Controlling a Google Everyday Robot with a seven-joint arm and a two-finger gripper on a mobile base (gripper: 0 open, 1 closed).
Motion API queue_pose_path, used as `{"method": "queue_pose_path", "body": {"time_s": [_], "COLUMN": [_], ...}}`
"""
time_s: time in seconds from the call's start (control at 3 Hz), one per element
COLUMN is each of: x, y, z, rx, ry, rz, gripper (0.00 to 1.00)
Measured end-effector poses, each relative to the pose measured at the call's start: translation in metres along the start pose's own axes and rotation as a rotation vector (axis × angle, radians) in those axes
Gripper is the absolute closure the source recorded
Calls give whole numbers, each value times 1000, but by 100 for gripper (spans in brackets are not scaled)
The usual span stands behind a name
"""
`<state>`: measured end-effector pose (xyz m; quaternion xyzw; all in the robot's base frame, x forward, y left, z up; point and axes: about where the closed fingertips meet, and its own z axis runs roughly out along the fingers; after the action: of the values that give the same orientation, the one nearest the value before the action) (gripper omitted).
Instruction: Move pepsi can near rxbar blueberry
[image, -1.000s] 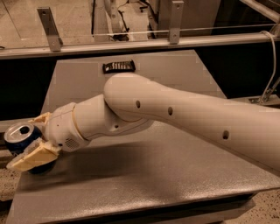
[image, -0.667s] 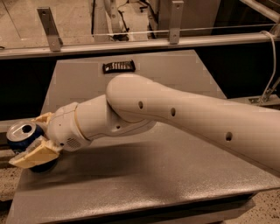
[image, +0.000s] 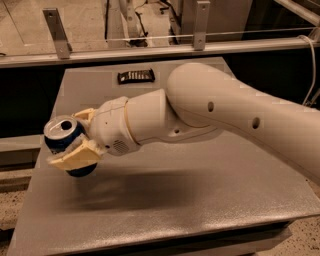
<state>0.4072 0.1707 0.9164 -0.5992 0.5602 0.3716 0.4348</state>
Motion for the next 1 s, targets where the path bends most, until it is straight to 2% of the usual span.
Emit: {"method": "queue_pose_path", "body": {"time_s": [0.33, 0.67, 1.0], "x": [1, 1, 5], "y": [-14, -14, -28], "z": [-67, -66, -83], "rx": [77, 78, 104], "ry": [51, 51, 80], "rz": [5, 4, -6], "gripper": [100, 100, 100]}}
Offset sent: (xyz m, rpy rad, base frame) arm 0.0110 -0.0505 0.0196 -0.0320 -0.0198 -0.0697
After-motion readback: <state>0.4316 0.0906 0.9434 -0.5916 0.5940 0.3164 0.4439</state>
